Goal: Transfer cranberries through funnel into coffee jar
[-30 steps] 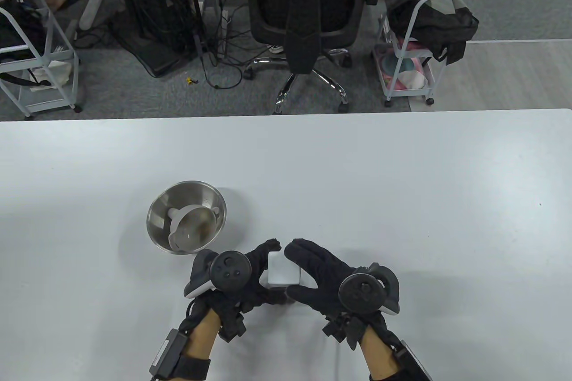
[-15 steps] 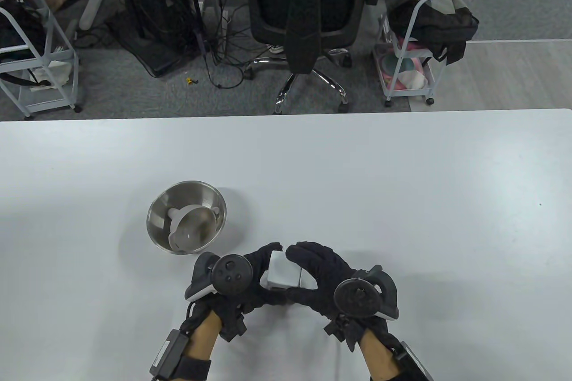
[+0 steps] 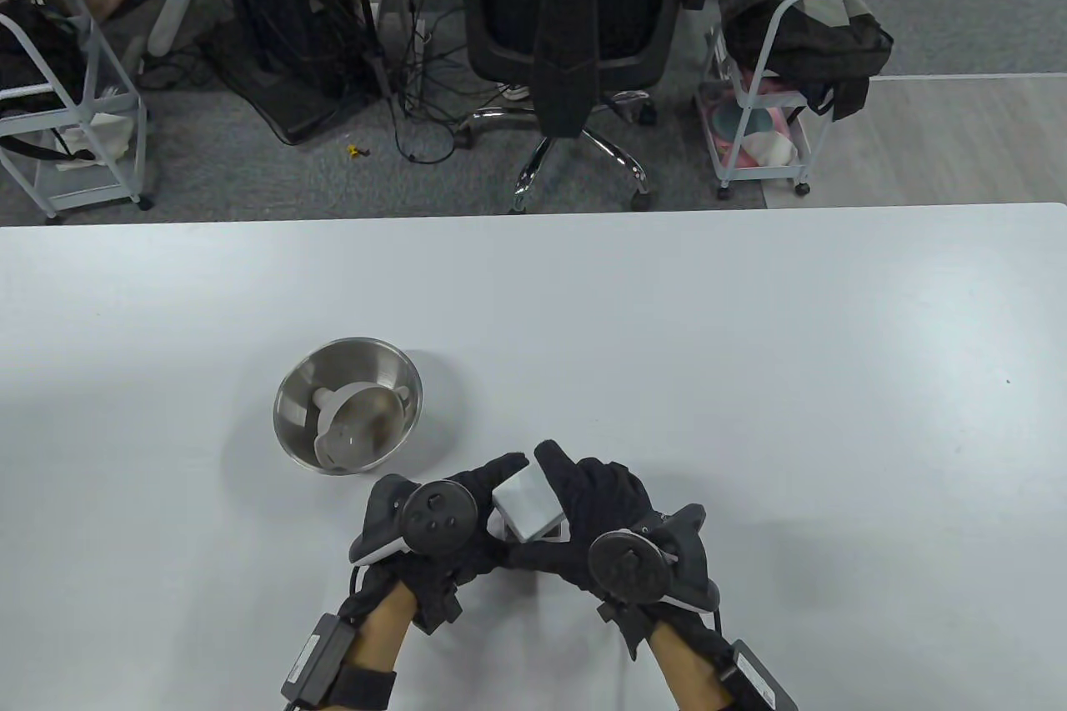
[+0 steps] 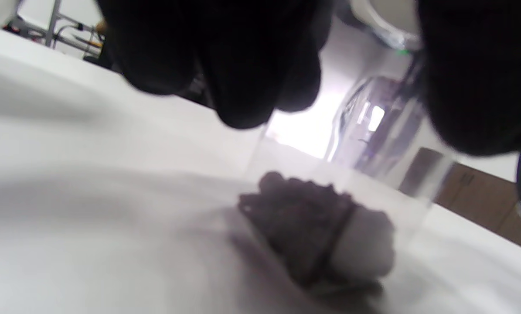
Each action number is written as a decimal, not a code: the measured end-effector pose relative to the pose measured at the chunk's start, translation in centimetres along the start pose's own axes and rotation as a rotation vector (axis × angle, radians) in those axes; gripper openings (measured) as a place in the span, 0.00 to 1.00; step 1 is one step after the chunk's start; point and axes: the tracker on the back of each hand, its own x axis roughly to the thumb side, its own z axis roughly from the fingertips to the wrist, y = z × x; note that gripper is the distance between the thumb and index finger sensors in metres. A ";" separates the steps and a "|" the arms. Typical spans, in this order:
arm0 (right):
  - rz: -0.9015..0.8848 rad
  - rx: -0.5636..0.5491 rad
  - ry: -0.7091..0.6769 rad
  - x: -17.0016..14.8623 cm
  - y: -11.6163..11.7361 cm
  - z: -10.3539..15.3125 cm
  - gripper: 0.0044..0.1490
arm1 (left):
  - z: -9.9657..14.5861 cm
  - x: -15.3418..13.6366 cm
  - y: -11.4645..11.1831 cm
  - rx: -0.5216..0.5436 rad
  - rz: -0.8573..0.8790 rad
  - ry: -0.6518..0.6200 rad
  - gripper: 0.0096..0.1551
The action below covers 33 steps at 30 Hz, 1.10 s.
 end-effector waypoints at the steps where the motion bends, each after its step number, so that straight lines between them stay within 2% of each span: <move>1: 0.002 0.008 0.000 0.0 0.1 0.0 0.71 | 0.0 0.0 0.0 0.000 0.002 0.000 0.68; 7: -0.096 0.049 0.029 -0.9 1.0 0.0 0.71 | 0.0 0.2 -0.1 0.017 -0.022 -0.002 0.67; 9: -0.144 0.071 0.001 -0.7 1.4 0.0 0.74 | -0.2 0.2 -0.1 0.006 -0.009 -0.008 0.66; 16: -0.144 0.015 0.025 -0.2 1.4 -0.2 0.70 | -0.1 0.3 -0.2 0.017 -0.027 -0.002 0.66; 22: 0.116 -0.080 0.000 1.4 1.0 0.2 0.65 | -0.1 0.1 -0.3 0.028 -0.013 0.011 0.66; 26: 0.165 -0.097 0.000 1.8 0.8 0.6 0.63 | 0.0 0.0 -0.2 0.048 -0.044 0.027 0.66; 33: 0.239 -0.066 -0.062 2.2 0.3 1.0 0.68 | 0.1 0.2 -0.2 0.049 -0.060 0.028 0.65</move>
